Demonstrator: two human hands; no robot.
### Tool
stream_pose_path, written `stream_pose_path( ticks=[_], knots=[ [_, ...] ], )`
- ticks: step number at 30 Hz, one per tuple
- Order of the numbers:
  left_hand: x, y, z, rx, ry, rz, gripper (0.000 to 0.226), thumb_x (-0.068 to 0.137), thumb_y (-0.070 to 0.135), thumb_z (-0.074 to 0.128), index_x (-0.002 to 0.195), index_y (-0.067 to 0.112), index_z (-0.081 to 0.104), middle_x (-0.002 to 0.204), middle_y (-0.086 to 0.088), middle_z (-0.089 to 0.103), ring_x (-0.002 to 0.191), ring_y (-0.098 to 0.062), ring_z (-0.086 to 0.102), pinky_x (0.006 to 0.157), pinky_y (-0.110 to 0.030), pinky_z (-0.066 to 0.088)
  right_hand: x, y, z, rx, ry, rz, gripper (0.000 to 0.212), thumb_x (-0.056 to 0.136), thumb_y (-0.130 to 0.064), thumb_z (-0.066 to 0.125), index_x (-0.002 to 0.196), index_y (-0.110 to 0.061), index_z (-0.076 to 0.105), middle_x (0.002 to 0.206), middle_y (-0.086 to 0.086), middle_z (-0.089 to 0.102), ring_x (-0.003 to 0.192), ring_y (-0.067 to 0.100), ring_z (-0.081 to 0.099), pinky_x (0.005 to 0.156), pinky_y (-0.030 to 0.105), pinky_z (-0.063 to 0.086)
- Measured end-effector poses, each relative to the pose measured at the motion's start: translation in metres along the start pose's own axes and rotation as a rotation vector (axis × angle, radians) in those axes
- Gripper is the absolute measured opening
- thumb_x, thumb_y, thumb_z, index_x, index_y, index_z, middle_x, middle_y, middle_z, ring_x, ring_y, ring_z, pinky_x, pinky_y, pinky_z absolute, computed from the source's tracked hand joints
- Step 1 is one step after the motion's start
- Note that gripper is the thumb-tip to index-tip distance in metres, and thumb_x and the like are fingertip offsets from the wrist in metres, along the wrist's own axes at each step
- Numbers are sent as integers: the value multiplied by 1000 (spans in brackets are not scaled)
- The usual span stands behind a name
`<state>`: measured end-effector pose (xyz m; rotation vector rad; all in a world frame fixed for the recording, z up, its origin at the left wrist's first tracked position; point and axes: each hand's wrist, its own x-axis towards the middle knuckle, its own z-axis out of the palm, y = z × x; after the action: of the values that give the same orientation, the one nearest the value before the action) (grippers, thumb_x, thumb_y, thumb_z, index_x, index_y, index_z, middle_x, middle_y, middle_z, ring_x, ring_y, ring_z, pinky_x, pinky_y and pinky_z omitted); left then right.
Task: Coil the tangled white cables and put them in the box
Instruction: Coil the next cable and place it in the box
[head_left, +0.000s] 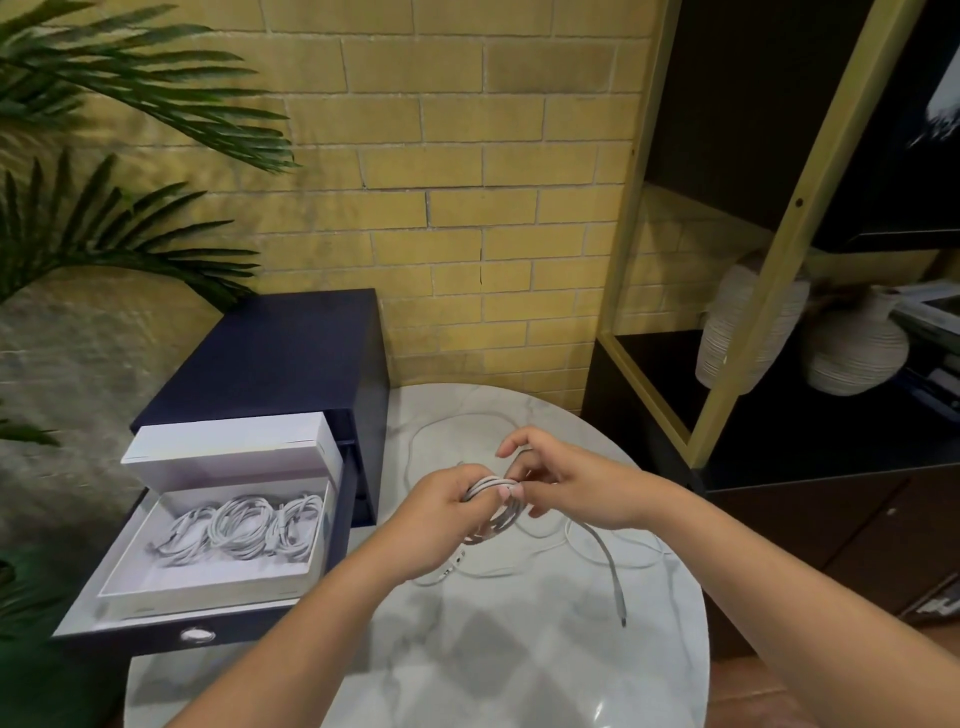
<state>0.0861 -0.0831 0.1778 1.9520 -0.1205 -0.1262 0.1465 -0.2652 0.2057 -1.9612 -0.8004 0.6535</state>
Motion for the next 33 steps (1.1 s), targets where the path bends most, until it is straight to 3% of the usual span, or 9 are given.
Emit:
stream_pose_path(
  ticks=[5, 7, 11, 17, 20, 23, 27, 30, 33],
  knots=[
    [3, 0, 2, 56, 69, 19, 15, 92, 32, 59, 90, 18, 63, 68, 7, 58, 61, -7, 51, 62, -28, 44, 1, 0, 2, 5, 52, 3, 30, 96, -18, 55, 122, -18, 40, 92, 6, 60, 76, 11, 58, 74, 27, 53],
    [3, 1, 0, 105, 27, 3, 13, 96, 32, 53, 94, 22, 61, 72, 8, 56, 66, -8, 49, 66, -29, 42, 1, -2, 1, 6, 61, 10, 31, 96, -15, 55, 122, -17, 40, 87, 4, 59, 71, 10, 57, 70, 24, 53],
    [3, 1, -6, -16, -97, -96, 16, 98, 16, 43, 104, 18, 57, 75, 5, 49, 69, -9, 44, 68, -25, 36, 1, 0, -1, 68, 39, 41, 32, 95, -13, 56, 123, -15, 39, 87, 4, 59, 71, 10, 57, 71, 25, 52],
    [5, -6, 5, 274, 71, 46, 14, 98, 16, 40, 91, 27, 45, 69, 6, 48, 58, -9, 39, 55, -25, 33, 5, 2, 5, 129, 36, 46, 31, 96, -15, 54, 124, -14, 39, 85, 6, 57, 72, 13, 57, 72, 26, 50],
    [5, -8, 8, 392, 145, 130, 18, 96, 10, 37, 92, 27, 40, 80, 7, 50, 66, -8, 45, 57, -24, 35, 5, 0, 4, 232, 33, 74, 26, 101, -16, 44, 126, -16, 39, 89, 8, 61, 79, 19, 62, 73, 28, 51],
    [1, -5, 8, 482, 127, 163, 20, 96, 10, 34, 93, 29, 37, 84, 11, 47, 68, -9, 46, 56, -22, 34, 4, -2, 2, 261, 44, 105, 29, 101, -14, 43, 129, -20, 39, 92, 9, 64, 81, 18, 64, 72, 27, 50],
    [-4, 0, 11, 566, 81, 172, 13, 100, 17, 30, 94, 27, 35, 83, 10, 45, 62, -10, 42, 51, -23, 29, 5, 1, 0, 288, 20, 146, 43, 94, -13, 58, 132, -25, 40, 101, 12, 67, 88, 15, 63, 79, 27, 50],
    [-4, 2, 10, 612, 56, 169, 9, 100, 19, 30, 95, 26, 35, 82, 11, 44, 62, -9, 42, 50, -24, 27, 7, 6, 1, 413, 4, 179, 46, 91, -6, 61, 131, -20, 43, 93, 8, 66, 84, 16, 62, 79, 29, 50],
    [-5, 6, 7, 610, -29, 154, 10, 98, 20, 34, 94, 28, 34, 82, 13, 47, 67, -6, 45, 54, -22, 29, 9, 6, 5, 491, 11, 194, 40, 91, 1, 55, 127, -12, 42, 84, 6, 60, 74, 16, 59, 71, 27, 52]
  ],
)
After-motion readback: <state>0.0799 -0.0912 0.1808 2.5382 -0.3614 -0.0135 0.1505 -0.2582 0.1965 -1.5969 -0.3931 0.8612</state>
